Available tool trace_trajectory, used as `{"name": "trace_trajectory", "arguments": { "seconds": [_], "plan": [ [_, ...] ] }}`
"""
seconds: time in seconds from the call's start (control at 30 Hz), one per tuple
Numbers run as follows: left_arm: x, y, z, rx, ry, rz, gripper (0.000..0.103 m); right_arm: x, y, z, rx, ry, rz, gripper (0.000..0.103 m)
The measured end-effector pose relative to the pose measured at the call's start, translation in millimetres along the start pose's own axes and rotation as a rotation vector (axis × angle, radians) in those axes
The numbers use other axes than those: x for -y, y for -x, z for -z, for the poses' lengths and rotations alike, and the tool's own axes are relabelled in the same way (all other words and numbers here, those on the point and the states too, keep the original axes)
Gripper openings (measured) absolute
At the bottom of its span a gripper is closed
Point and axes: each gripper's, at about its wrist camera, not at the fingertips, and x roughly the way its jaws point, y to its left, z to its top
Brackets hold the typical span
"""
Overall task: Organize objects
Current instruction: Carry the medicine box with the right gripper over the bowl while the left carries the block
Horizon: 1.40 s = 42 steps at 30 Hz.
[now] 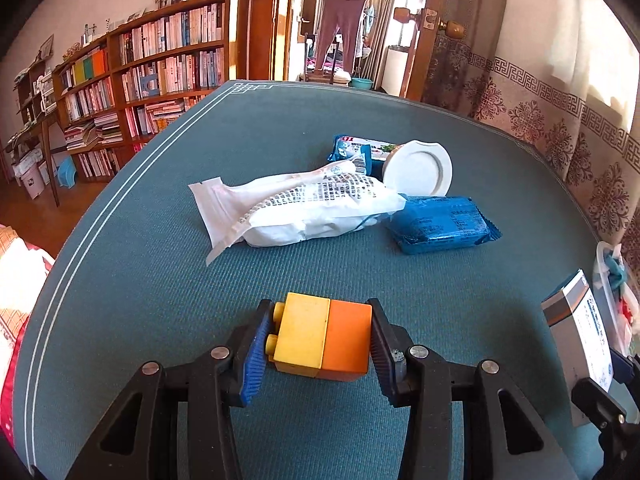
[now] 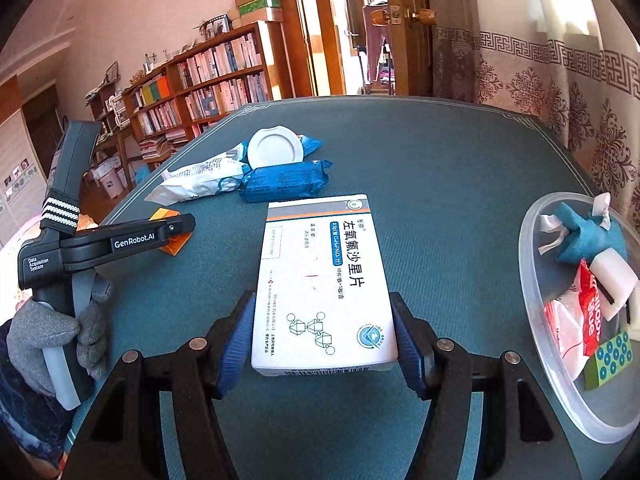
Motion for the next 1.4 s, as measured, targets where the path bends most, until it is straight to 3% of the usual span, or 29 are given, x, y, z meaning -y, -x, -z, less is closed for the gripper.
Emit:
{"name": "trace_trajectory", "arguments": {
  "seconds": [0.47, 0.8, 1.07, 1.4],
  "plan": [
    [41, 1, 8, -0.034, -0.083, 0.076, 0.048, 61, 46, -1, 0.088, -0.129, 0.128, 0.065],
    [71, 1, 12, -0.054, -0.139, 0.124, 0.048, 123, 84, 9, 0.142, -0.257, 0.294, 0.065],
    [90, 0, 14, -0.065, -0.173, 0.144, 0.048, 174, 100, 24, 0.137, -0.359, 0.424, 0.065],
    [120, 0, 17, -0.080, -0.223, 0.180, 0.048, 199, 100, 34, 0.130, -0.410, 0.487, 0.065]
  ]
}}
